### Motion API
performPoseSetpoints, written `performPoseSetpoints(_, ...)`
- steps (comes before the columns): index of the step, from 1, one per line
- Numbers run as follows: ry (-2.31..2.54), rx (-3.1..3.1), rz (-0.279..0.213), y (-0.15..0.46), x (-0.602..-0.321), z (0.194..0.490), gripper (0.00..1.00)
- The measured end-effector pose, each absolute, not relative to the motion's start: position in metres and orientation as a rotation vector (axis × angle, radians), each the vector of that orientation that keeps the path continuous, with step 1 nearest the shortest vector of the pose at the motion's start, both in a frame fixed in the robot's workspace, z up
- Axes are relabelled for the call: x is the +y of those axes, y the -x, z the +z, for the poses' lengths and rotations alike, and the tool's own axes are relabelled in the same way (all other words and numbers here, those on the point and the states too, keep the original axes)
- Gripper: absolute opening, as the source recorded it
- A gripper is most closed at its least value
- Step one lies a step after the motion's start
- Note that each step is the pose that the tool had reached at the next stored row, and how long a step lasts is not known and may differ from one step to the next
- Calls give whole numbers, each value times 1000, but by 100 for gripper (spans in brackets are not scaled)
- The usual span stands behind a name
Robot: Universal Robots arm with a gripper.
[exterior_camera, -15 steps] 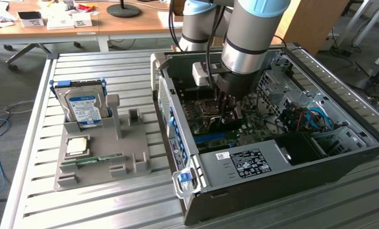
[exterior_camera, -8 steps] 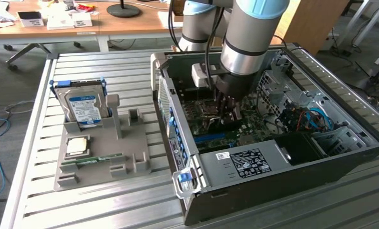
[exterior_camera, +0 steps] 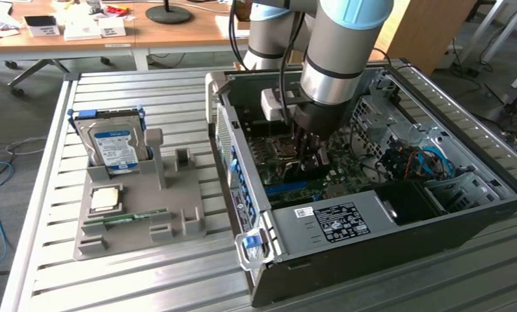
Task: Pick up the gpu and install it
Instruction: 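Insert the gpu into the slot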
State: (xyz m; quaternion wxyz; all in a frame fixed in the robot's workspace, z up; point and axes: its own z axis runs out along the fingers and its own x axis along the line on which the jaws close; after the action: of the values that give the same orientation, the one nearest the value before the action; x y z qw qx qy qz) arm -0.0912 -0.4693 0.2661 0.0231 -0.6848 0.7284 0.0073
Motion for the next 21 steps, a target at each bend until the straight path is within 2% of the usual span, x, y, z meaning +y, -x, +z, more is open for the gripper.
performPoseSetpoints(21,2120,2255,23,92,-469,260,27)
